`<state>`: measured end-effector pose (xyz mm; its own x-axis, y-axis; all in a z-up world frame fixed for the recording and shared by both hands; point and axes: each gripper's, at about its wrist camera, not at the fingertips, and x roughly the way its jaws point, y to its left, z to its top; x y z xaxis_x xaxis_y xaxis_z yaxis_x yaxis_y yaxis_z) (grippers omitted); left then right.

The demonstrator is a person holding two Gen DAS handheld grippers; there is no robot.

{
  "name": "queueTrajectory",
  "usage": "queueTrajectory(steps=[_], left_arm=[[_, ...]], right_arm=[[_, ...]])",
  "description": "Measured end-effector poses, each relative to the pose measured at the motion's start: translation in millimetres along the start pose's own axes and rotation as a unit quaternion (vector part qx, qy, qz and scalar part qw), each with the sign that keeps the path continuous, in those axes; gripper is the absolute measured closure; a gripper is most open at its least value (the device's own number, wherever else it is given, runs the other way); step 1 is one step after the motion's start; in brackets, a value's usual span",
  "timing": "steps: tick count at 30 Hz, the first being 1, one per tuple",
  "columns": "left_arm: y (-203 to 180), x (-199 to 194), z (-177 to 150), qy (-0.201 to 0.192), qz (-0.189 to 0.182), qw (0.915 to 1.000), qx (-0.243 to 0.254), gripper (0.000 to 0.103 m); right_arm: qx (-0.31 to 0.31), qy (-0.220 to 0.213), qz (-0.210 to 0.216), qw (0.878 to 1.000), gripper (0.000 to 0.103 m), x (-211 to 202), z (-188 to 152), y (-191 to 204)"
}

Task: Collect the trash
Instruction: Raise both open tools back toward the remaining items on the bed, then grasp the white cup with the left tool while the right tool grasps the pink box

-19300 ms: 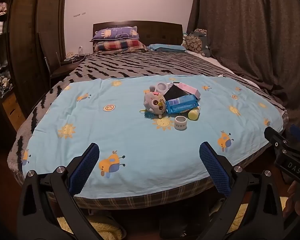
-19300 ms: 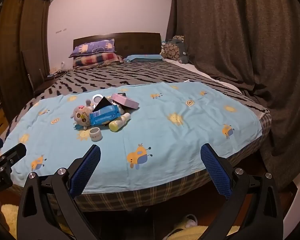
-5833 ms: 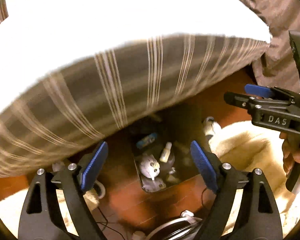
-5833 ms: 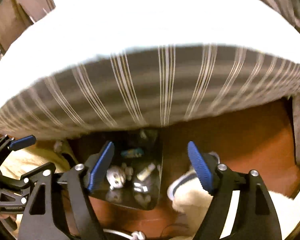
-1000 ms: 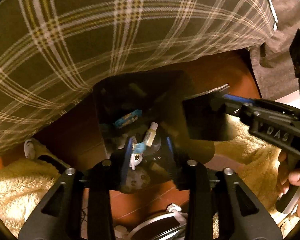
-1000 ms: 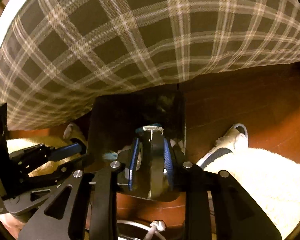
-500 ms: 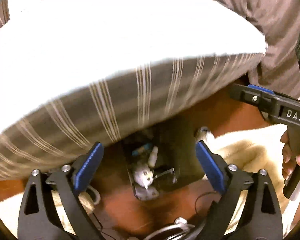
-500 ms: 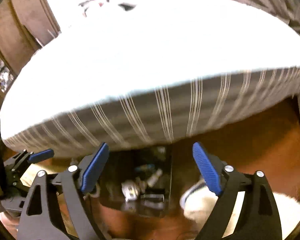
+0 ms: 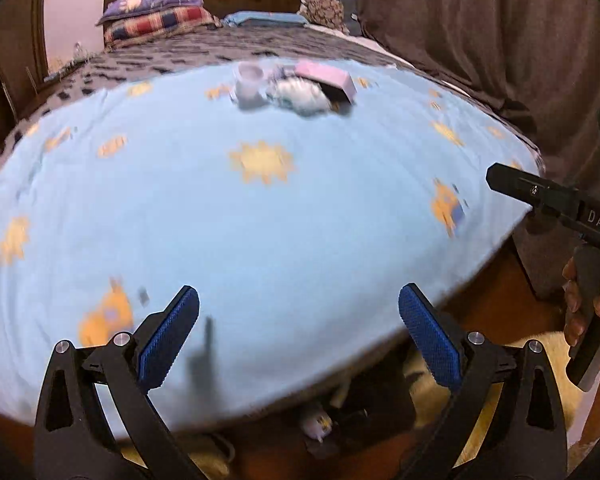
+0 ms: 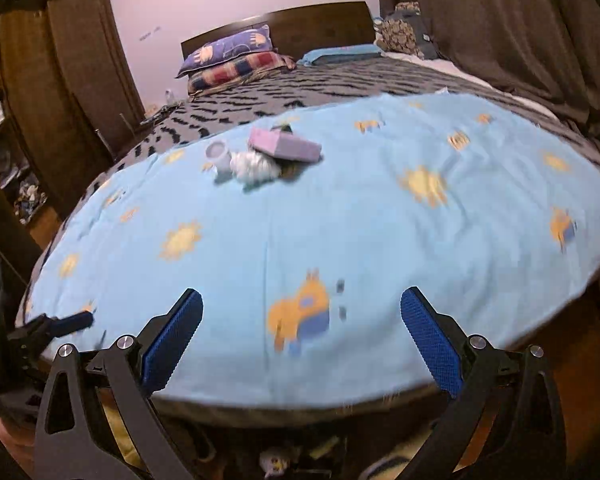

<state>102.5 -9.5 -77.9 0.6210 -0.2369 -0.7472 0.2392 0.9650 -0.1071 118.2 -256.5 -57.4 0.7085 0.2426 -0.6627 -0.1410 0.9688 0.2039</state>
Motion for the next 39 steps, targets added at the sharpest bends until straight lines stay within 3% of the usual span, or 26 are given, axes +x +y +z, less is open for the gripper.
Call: queueTrajectory(steps=[7, 24, 32, 37, 38, 39], left_arm=[[17, 26, 44, -0.015, 0.026, 0.9995, 0.002, 0.008], [64, 98, 120, -0.009, 0.038, 0.9988, -0.030, 0.008], [72, 115, 141, -0.014, 0.043, 0.9986, -0.028, 0.008], [72, 121, 150, -0.016, 0.042, 0.9987, -0.026, 0.008], [72, 122, 152, -0.016, 0.040, 0.9987, -0.025, 0.008], [71, 123, 154, -0.018, 0.038, 0.9988, -0.023, 0.008]], right_arm=[[-0.019, 0.010, -0.005, 1.000, 0.003, 43, 39, 4], [-0.010, 0.034, 0.040, 0.999, 0.004, 160, 130, 5], [-0.019, 0.069, 0.059, 0.996, 0.010, 208, 143, 12], [-0.032, 0.058, 0.061, 0.996, 0.013, 206, 144, 17], [-0.037, 0.054, 0.064, 0.996, 0.034, 204, 144, 18], [-0.040, 0.047, 0.074, 0.995, 0.037, 199, 145, 19]])
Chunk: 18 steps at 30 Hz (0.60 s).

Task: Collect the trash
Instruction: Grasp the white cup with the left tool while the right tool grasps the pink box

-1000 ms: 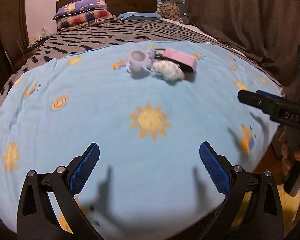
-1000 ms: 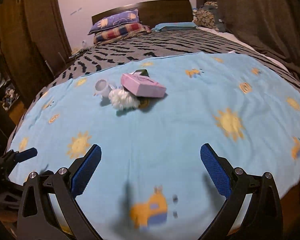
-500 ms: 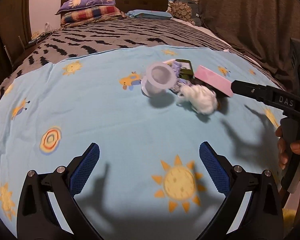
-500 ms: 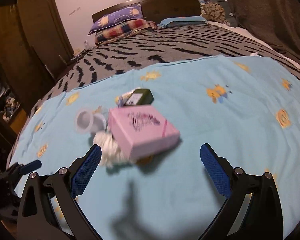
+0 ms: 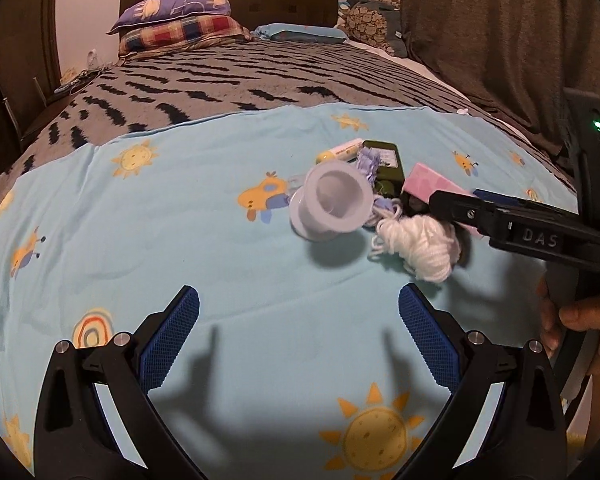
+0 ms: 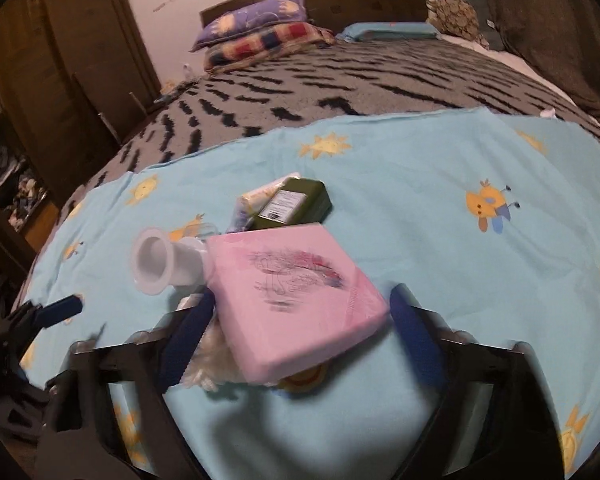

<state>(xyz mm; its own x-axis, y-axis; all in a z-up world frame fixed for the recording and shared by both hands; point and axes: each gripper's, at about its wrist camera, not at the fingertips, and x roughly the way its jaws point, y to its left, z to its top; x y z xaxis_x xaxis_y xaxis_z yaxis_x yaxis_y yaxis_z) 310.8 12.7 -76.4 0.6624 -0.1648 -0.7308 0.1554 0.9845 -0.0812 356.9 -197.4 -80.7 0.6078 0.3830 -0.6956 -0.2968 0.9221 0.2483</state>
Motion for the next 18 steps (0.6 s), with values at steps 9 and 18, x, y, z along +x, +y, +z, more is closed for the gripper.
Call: queueTrajectory(steps=[9, 18], left_arm=[[-10, 16, 20, -0.006, -0.003, 1.0000, 0.005, 0.008], [-14, 29, 31, -0.006, -0.007, 0.9999, 0.005, 0.008]], right_arm=[[-0.006, -0.003, -0.008, 1.000, 0.053, -12, 10, -3], [-0.037, -0.016, -0.106, 0.994, 0.052, -24, 12, -16]])
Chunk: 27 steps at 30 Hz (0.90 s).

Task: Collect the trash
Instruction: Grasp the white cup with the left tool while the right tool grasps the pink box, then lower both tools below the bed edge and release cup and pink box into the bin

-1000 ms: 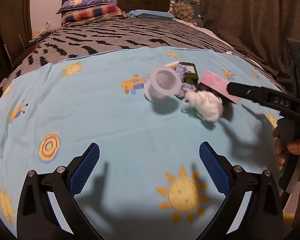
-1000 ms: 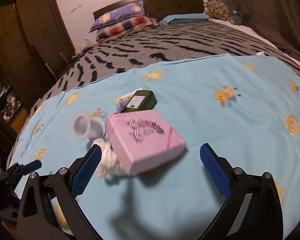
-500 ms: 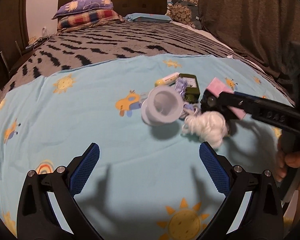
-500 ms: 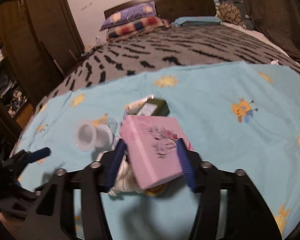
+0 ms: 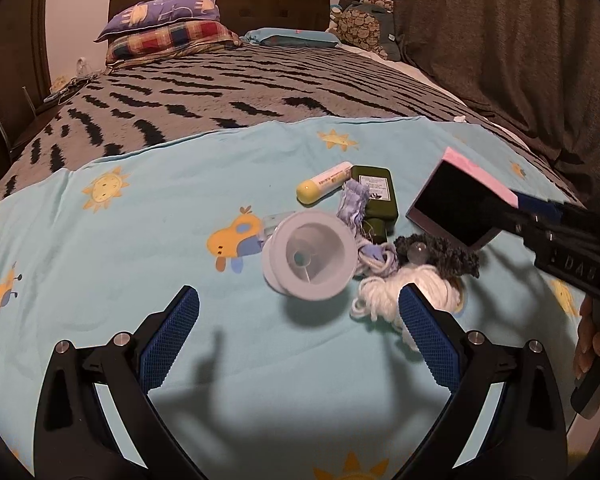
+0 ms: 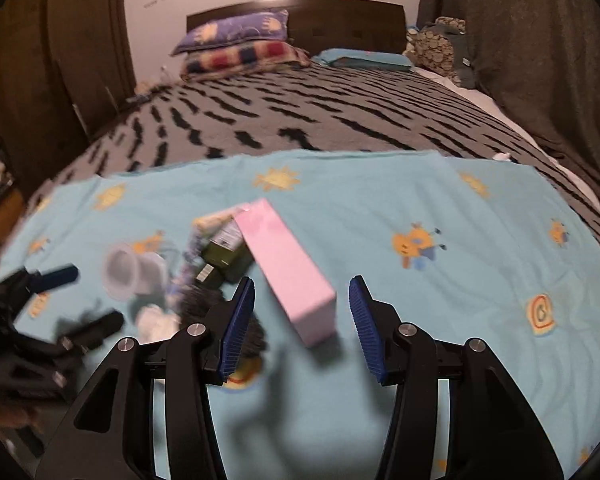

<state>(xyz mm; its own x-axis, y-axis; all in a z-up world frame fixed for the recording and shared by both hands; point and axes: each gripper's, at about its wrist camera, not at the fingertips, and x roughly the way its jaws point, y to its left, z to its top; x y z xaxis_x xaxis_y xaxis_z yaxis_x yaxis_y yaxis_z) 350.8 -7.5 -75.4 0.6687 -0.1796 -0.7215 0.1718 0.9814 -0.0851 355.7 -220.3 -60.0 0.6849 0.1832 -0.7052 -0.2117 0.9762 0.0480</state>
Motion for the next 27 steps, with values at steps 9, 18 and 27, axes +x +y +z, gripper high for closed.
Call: queueTrajectory(steps=[9, 18, 27], left_arm=[[3, 20, 18, 0.004, -0.019, 0.9998, -0.011, 0.021], [-1, 37, 25, 0.020, -0.026, 0.9995, 0.002, 0.057], [-2, -1, 21, -0.001, -0.007, 0.9999, 0.015, 0.058]], right_arm=[[0.043, 0.027, 0.086, 0.995, 0.053, 37, 4, -23], [0.045, 0.009, 0.082, 0.996, 0.082, 39, 6, -21], [0.030, -0.014, 0.052, 0.998, 0.083, 1, 4, -18]])
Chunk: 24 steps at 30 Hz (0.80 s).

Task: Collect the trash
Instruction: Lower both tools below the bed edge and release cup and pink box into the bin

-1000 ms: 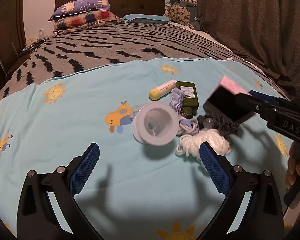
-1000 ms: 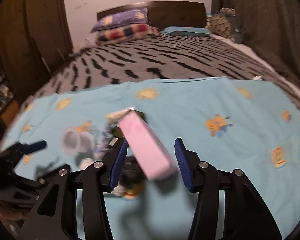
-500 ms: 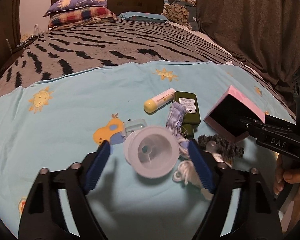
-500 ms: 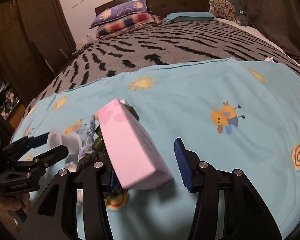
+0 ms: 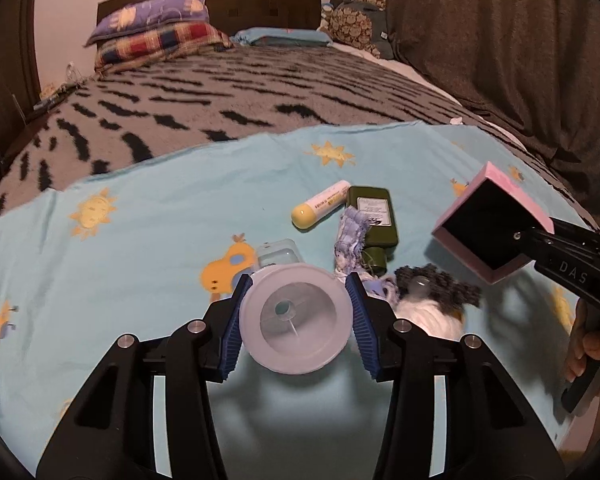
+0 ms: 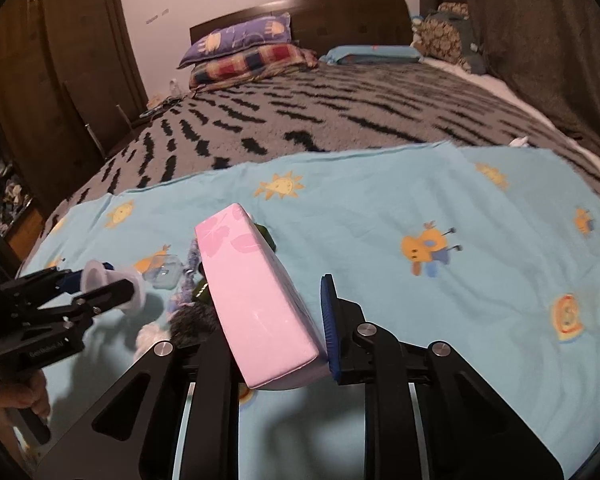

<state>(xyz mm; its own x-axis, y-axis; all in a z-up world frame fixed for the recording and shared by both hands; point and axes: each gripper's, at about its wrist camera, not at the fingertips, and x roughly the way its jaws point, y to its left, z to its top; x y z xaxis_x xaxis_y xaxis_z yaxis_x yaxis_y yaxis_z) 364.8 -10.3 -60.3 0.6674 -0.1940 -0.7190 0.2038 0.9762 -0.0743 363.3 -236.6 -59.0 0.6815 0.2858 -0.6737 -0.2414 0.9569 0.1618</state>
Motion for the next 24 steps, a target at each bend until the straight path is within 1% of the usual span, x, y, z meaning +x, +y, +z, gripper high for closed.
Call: queueTrajectory(steps=[5, 9, 14, 18, 21, 23, 24], left_arm=[[-14, -58, -9, -0.030, -0.008, 0.9994, 0.013, 0.058], [-30, -107, -30, -0.049, -0.030, 0.9982, 0.016, 0.058], [-46, -157, -66, -0.061, -0.052, 0.9967, 0.014, 0.058], [-58, -190, -105, -0.062, -0.062, 0.9959, 0.020, 0.058], [-67, -209, -137, -0.059, -0.071, 0.9954, 0.028, 0.058], [-72, -218, -157, -0.056, -0.076, 0.9951, 0.032, 0.058], [-74, -221, -169, -0.053, -0.079, 0.9949, 0.033, 0.058]], right_arm=[[-0.019, -0.019, -0.022, 0.999, 0.083, -53, -12, 15], [-0.028, -0.032, -0.033, 0.999, 0.083, -99, -30, 29], [-0.025, -0.044, -0.030, 0.998, 0.083, -155, -64, 44], [-0.017, -0.052, -0.029, 0.998, 0.083, -192, -97, 52], [-0.010, -0.049, -0.026, 0.998, 0.083, -215, -132, 54], [-0.006, -0.043, -0.020, 0.999, 0.083, -223, -152, 55], [-0.003, -0.036, -0.018, 0.999, 0.083, -226, -168, 55]])
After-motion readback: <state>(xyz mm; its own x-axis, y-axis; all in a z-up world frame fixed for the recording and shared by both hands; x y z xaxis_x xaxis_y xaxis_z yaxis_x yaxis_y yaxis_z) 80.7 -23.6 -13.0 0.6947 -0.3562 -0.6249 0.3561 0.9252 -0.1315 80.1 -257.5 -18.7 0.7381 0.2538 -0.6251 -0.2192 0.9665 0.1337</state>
